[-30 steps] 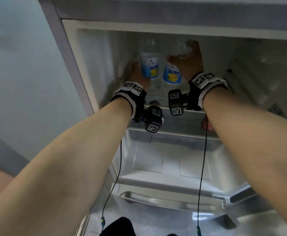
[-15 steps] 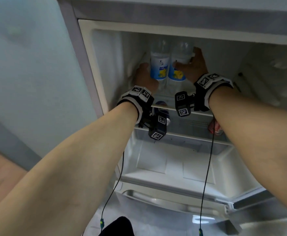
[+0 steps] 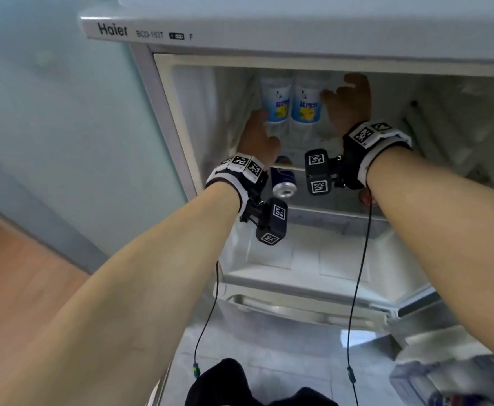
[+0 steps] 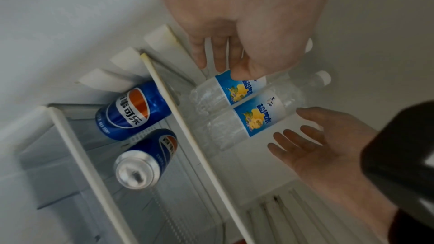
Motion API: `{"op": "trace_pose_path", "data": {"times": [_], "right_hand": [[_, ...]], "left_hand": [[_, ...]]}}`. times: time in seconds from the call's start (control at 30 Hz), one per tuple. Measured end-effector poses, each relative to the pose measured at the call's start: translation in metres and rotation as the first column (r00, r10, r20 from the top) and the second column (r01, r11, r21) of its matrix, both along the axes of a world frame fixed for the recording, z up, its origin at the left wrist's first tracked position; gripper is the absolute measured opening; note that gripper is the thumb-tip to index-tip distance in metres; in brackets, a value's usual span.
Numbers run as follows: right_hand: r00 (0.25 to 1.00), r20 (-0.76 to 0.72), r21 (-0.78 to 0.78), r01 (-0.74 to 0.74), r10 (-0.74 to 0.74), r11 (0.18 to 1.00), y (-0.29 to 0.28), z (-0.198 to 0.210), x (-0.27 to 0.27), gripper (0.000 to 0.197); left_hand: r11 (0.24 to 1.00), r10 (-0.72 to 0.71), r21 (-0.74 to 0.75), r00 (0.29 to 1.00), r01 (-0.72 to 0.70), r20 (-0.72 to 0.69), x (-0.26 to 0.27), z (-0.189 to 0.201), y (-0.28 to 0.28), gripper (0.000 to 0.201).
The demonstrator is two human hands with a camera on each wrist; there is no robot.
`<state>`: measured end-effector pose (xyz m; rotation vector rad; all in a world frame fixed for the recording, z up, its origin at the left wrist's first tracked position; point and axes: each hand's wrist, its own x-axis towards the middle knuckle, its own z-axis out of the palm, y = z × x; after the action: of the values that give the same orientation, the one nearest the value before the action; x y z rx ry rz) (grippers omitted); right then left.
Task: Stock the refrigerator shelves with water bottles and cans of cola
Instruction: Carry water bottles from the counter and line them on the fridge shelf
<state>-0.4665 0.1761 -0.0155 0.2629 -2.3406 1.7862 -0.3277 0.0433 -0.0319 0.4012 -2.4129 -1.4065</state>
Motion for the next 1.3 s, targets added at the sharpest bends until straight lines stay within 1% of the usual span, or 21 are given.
{"op": "trace_pose_path", "data": {"times": [0.03,0.1,0.13,0.23,0.33,0.4,0.5,0.57,0.63,0.73,0.8,0.9,1.0,1.1,1.23,1.3], "right_hand": [[1.000,0.000,-0.012,0.014,-0.014,1.000,0.004,-0.001,0.007,0.052],[1.000,0.017,-0.034,0.013,-0.012,0.999,0.012,-0.002,0.025,0.048],[0.999,0.013,-0.019,0.033,-0.033,0.999,0.015,-0.004,0.035,0.046],[0.995,-0.042,0.072,0.089,-0.086,0.993,0.026,-0.011,0.062,0.038],[0.999,-0.042,0.238,0.033,-0.024,0.971,0.038,-0.013,0.088,0.031],[0.999,-0.027,0.292,0.031,-0.024,0.956,0.046,-0.013,0.110,0.028],[0.997,0.054,0.216,0.044,-0.057,0.975,0.058,-0.016,0.144,0.027],[0.997,0.079,0.172,-0.008,-0.005,0.985,0.068,-0.021,0.167,0.029],[0.997,0.068,0.156,-0.042,0.031,0.987,0.081,-0.023,0.195,0.029],[0.999,0.009,0.130,-0.051,0.050,0.990,0.097,-0.025,0.242,0.025],[0.998,-0.028,0.146,-0.058,0.063,0.988,0.108,-0.026,0.275,0.024],[0.999,-0.032,0.188,-0.035,0.042,0.981,0.127,-0.030,0.330,0.026],[1.000,0.010,0.224,0.027,-0.030,0.974,0.148,-0.035,0.388,0.027],[0.991,0.070,0.247,0.097,-0.118,0.964,0.176,-0.043,0.446,0.027],[0.970,0.129,0.290,0.162,-0.206,0.943,0.224,-0.054,0.517,0.022],[0.954,0.143,0.300,0.211,-0.262,0.931,0.251,-0.060,0.548,0.023]], "left_hand": [[0.999,-0.027,-0.020,0.999,0.028,0.025,0.005,0.000,0.003,0.055],[0.997,-0.080,-0.004,0.994,0.081,0.072,0.017,0.003,0.012,0.056],[0.995,-0.101,0.009,0.992,0.100,0.079,0.023,0.003,0.017,0.055],[0.992,-0.129,-0.002,0.989,0.130,0.077,0.045,0.002,0.025,0.050],[0.979,-0.143,-0.132,0.986,0.153,0.085,0.068,0.000,0.027,0.050],[0.965,-0.172,-0.180,0.978,0.192,0.120,0.085,0.000,0.028,0.052],[0.927,-0.235,-0.274,0.965,0.258,0.114,0.113,0.001,0.027,0.050],[0.904,-0.292,-0.293,0.950,0.311,0.107,0.131,0.002,0.026,0.049],[0.887,-0.344,-0.292,0.934,0.357,0.097,0.150,0.004,0.027,0.049],[0.849,-0.417,-0.322,0.905,0.420,0.081,0.182,0.002,0.033,0.046],[0.810,-0.488,-0.339,0.871,0.478,0.062,0.203,-0.003,0.041,0.044],[0.760,-0.582,-0.327,0.812,0.562,0.042,0.233,-0.016,0.053,0.043],[0.711,-0.651,-0.318,0.758,0.627,0.041,0.260,-0.032,0.069,0.044],[0.652,-0.718,-0.285,0.693,0.703,0.065,0.290,-0.045,0.097,0.040],[0.522,-0.823,-0.265,0.560,0.810,0.090,0.324,-0.056,0.149,0.035],[0.455,-0.865,-0.242,0.490,0.857,0.108,0.340,-0.059,0.179,0.035]]}}
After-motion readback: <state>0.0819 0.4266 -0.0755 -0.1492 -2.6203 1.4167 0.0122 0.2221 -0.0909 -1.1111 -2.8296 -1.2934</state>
